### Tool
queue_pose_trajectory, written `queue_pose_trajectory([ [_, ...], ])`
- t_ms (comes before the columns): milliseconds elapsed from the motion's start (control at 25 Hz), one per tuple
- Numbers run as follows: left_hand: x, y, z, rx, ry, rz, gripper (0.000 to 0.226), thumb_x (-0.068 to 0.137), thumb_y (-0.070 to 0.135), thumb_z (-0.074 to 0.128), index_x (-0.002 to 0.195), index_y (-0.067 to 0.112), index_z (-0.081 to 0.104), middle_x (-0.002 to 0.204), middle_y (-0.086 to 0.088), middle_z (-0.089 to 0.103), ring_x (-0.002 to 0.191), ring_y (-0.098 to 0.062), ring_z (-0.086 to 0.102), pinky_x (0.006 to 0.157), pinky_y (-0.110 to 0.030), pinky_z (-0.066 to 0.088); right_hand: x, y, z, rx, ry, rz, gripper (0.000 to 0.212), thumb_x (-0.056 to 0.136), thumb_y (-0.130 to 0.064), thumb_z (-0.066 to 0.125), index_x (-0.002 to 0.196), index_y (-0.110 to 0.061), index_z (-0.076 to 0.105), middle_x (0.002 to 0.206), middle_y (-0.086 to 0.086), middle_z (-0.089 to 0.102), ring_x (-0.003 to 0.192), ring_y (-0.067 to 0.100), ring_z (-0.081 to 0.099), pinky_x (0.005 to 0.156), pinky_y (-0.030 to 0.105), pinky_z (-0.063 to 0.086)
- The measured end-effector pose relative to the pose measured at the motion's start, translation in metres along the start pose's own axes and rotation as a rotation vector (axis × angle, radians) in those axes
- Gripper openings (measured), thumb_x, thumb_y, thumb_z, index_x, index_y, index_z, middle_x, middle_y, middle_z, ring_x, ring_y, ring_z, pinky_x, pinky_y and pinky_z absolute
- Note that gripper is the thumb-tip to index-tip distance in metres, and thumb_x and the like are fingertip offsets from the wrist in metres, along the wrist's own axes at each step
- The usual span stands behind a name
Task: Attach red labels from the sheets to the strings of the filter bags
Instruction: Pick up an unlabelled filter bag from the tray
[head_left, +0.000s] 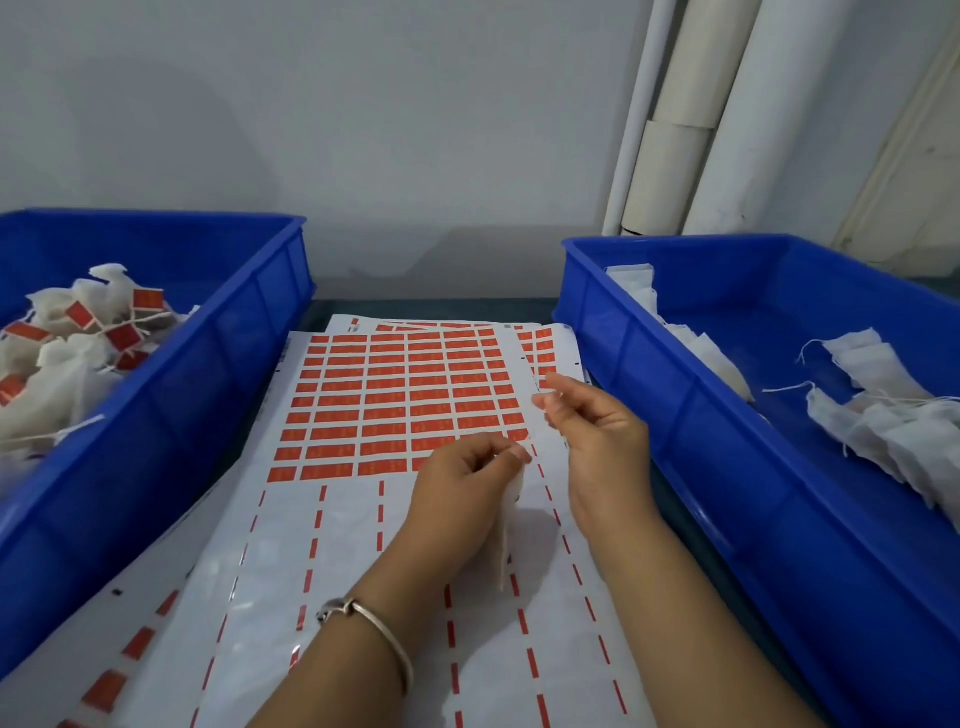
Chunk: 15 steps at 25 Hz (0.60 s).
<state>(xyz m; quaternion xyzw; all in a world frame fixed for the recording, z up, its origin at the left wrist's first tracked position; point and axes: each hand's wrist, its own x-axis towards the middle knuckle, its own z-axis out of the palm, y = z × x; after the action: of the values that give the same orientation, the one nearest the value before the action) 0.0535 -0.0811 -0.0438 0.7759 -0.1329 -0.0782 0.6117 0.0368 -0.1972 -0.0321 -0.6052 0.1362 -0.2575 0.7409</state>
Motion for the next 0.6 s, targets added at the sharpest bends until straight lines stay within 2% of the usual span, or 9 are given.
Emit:
queue_pose_trajectory([
  [80, 0.0, 0.001, -0.001, 0.005, -0.072, -0.03, 0.023, 0.092, 0.029, 0.055, 0.073, 0.028, 0.067, 0.073, 0.025, 0.064, 0.076, 0.004, 0.059, 0.055, -0.003, 0.037, 0.0, 0.002, -0.001, 0.005, 0.03, -0.008, 0.026, 0.087, -0.016, 0.064, 0.074, -0.035, 0.075, 0.089, -0.013, 0.074, 0.08, 0.004, 0.07, 0.054, 0.018, 0.054],
  [200, -0.001, 0.001, -0.003, -0.078, -0.113, -0.06, 0.026, 0.092, 0.023, 0.054, 0.069, 0.025, 0.067, 0.076, 0.023, 0.065, 0.082, -0.005, 0.058, 0.063, -0.013, 0.04, -0.003, 0.011, 0.004, -0.041, 0.084, -0.013, 0.021, 0.089, -0.017, 0.064, 0.078, -0.033, 0.073, 0.089, -0.014, 0.073, 0.079, 0.001, 0.069, 0.057, 0.019, 0.057],
  [320, -0.003, 0.004, -0.005, -0.266, -0.03, -0.097, 0.027, 0.089, 0.023, 0.06, 0.065, 0.026, 0.072, 0.079, 0.02, 0.068, 0.083, -0.008, 0.059, 0.06, -0.014, 0.045, -0.003, 0.014, 0.009, -0.162, -0.012, 0.027, 0.017, 0.093, -0.033, 0.057, 0.108, -0.042, 0.058, 0.104, -0.016, 0.068, 0.085, 0.008, 0.068, 0.067, 0.02, 0.056],
  [400, -0.002, 0.005, -0.007, -0.389, 0.048, -0.094, 0.028, 0.087, 0.021, 0.062, 0.065, 0.033, 0.073, 0.078, 0.015, 0.07, 0.084, -0.01, 0.063, 0.063, -0.017, 0.05, -0.005, 0.014, 0.011, -0.195, -0.203, 0.144, 0.047, 0.085, -0.058, 0.049, 0.13, -0.044, 0.041, 0.127, -0.011, 0.057, 0.103, 0.01, 0.061, 0.079, 0.025, 0.051],
  [480, 0.0, 0.005, -0.01, -0.453, 0.11, -0.08, 0.024, 0.085, 0.02, 0.065, 0.067, 0.033, 0.074, 0.079, 0.011, 0.071, 0.084, -0.012, 0.066, 0.065, -0.018, 0.052, -0.008, 0.015, 0.013, -0.3, -0.383, 0.209, 0.078, 0.065, -0.075, 0.045, 0.136, -0.047, 0.032, 0.144, -0.012, 0.041, 0.125, 0.016, 0.046, 0.093, 0.034, 0.041],
  [520, 0.001, 0.005, -0.011, -0.466, 0.135, -0.075, 0.021, 0.084, 0.02, 0.066, 0.068, 0.031, 0.074, 0.079, 0.009, 0.072, 0.083, -0.012, 0.067, 0.064, -0.018, 0.052, -0.011, 0.015, 0.013, -0.365, -0.459, 0.194, 0.083, 0.06, -0.077, 0.046, 0.137, -0.048, 0.031, 0.147, -0.013, 0.036, 0.131, 0.016, 0.04, 0.095, 0.034, 0.039],
  [600, 0.002, 0.005, -0.013, -0.494, 0.195, -0.088, 0.014, 0.082, 0.022, 0.068, 0.07, 0.027, 0.074, 0.079, 0.008, 0.072, 0.082, -0.013, 0.067, 0.064, -0.019, 0.051, -0.015, 0.014, 0.015, -0.431, -0.57, 0.152, 0.085, 0.06, -0.073, 0.053, 0.138, -0.044, 0.034, 0.147, -0.014, 0.036, 0.133, 0.015, 0.038, 0.097, 0.03, 0.038],
])
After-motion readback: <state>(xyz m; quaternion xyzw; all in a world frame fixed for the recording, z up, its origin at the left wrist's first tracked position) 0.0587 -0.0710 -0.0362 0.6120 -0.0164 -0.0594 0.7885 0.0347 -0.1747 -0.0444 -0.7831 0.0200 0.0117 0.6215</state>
